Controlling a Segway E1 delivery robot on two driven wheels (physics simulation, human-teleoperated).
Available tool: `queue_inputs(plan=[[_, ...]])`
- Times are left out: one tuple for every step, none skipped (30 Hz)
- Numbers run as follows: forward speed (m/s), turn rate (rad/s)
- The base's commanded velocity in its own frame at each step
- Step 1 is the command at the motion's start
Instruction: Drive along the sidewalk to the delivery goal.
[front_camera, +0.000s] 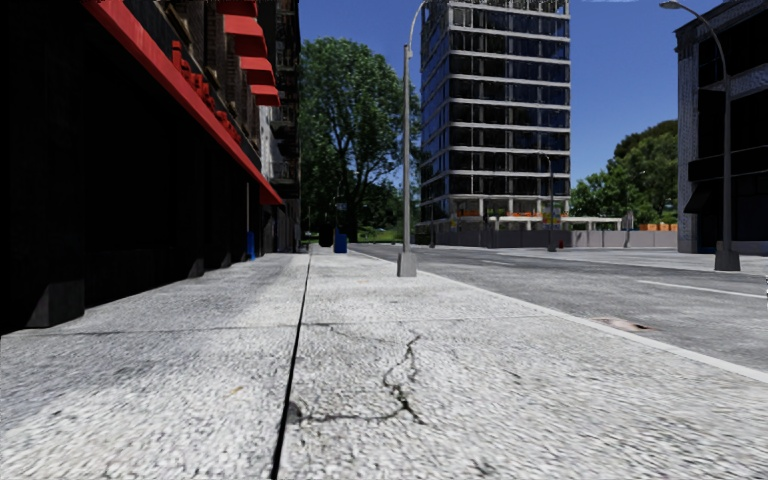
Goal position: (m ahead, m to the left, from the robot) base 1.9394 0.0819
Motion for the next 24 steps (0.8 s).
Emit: queue_inputs(plan=[[1.77, -0.31], [1.77, -0.31], [1.77, -0.31], [1.77, -0.31], [1.77, -0.31], [1.77, -0.3], [1.77, -0.3], [1.77, -0.3], [1.77, -0.26], [1.77, -0.06], [1.77, 0.0], [1.77, 0.0], [1.77, 0.0], [1.77, 0.0], [1.77, 0.0], [1.77, 0.0], [1.77, 0.0], [1.77, 0.0], [1.77, 0.0], [1.77, 0.0], [1.77, 0.0], [1.77, 0.0], [1.77, 0.0], [1.77, 0.0]])
